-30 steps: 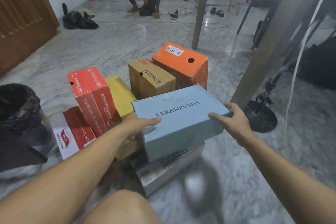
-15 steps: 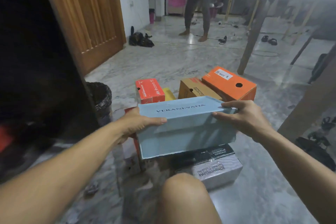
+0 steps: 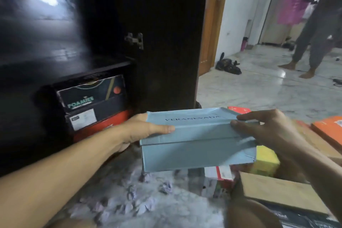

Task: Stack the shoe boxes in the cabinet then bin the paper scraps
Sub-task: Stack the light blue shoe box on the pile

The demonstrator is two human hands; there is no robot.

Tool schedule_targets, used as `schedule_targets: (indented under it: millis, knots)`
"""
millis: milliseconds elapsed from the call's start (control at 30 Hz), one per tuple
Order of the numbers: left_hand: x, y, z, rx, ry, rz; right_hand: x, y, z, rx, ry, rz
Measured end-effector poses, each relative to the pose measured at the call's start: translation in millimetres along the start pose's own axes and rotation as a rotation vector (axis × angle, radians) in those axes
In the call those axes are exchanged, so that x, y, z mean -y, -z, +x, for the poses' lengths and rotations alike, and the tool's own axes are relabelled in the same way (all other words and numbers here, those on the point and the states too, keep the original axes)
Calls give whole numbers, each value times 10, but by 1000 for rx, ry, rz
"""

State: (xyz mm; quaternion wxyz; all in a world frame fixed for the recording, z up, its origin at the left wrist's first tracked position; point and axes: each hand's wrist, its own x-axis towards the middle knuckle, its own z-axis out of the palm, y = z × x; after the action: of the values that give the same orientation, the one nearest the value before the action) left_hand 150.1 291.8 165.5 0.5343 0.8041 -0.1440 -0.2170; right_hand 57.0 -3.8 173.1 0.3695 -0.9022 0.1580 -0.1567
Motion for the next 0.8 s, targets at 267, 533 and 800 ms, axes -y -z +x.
schedule_targets:
  millis: [267, 533, 800]
  knots:
    - [-27, 1130, -549, -258, 43, -1, 1035, -734, 223, 63, 161, 114]
    - [-279, 1942, -706, -575, -96, 20, 1903, -1266, 770, 29, 329, 332]
    - [-288, 2525, -374, -838, -218, -106, 2594, -1879, 1413, 24, 383, 467]
